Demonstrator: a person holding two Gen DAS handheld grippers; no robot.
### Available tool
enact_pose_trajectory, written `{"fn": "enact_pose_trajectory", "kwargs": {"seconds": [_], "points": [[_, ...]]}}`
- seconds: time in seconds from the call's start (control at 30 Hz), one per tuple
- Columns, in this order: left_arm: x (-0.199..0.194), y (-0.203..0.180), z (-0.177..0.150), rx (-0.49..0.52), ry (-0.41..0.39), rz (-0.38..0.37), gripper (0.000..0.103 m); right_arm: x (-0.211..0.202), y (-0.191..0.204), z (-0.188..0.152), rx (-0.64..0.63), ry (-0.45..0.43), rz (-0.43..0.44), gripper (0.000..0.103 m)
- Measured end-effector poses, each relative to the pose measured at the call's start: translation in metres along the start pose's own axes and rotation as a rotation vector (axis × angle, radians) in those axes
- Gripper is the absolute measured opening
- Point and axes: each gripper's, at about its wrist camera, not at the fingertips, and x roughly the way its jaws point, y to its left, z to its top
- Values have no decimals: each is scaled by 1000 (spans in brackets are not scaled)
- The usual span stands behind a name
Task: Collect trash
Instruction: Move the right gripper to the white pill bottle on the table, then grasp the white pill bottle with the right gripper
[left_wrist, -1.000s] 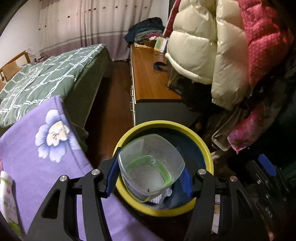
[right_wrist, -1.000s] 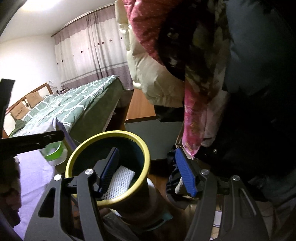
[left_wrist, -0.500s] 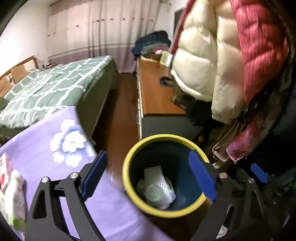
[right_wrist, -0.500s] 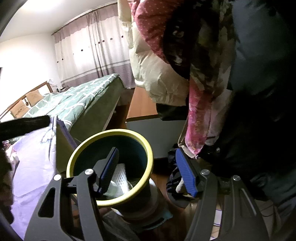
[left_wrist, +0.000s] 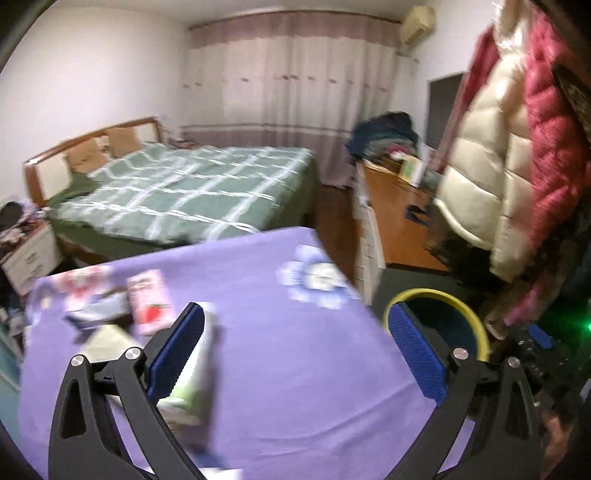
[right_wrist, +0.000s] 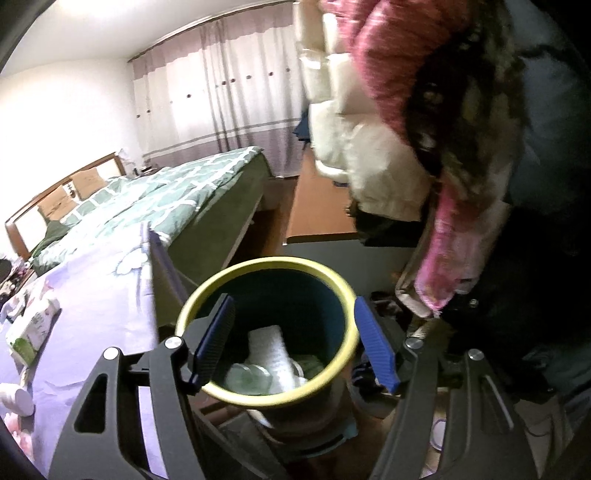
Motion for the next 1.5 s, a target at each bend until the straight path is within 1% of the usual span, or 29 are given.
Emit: {"fn": "enact_pose_trajectory", "kwargs": {"seconds": [0.03, 0.2, 0.23, 0.3, 0.47, 0.67, 0.77, 0.87, 0.93, 0.97, 1.13, 1.2, 1.33, 1.4, 1.47, 1.5], "points": [[-8, 19, -3, -18, -14, 30, 98, 0, 6, 1, -6, 3, 9, 65], [-26, 86, -16, -96, -30, 117, 98, -2, 49, -1, -61, 13, 62, 65], [-29, 105, -21, -119, -30, 146, 98, -2, 61, -2, -74, 21, 86, 65], [-34, 132, -29, -147, -34, 196, 98, -2, 78, -4, -95, 31, 111, 65], [-52, 191, -52, -196, -61, 301, 98, 2, 138, -15, -169, 71, 180, 65], [-58, 239, -75, -246, -99, 395, 98, 0, 209, -25, -259, 107, 294, 65], [-57, 255, -87, -280, -104, 416, 98, -9, 243, -30, -302, 117, 360, 65], [-54, 265, -95, -302, -95, 423, 98, -16, 265, -39, -336, 135, 405, 65], [-55, 273, -100, -320, -92, 431, 98, -24, 275, -48, -345, 145, 431, 65], [-54, 269, -99, -325, -93, 441, 98, -29, 278, -51, -347, 145, 441, 65], [-63, 282, -102, -369, -127, 484, 98, -57, 301, -71, -384, 146, 505, 66], [-65, 286, -104, -381, -132, 490, 98, -66, 311, -81, -396, 153, 526, 69], [-67, 286, -105, -401, -131, 470, 98, -78, 327, -99, -421, 166, 529, 74], [-68, 285, -105, -404, -131, 466, 98, -80, 331, -105, -422, 166, 518, 81], [-68, 285, -105, -416, -130, 458, 98, -81, 336, -111, -423, 163, 501, 85], [-69, 286, -106, -420, -129, 456, 98, -80, 336, -113, -422, 165, 497, 85]]}}
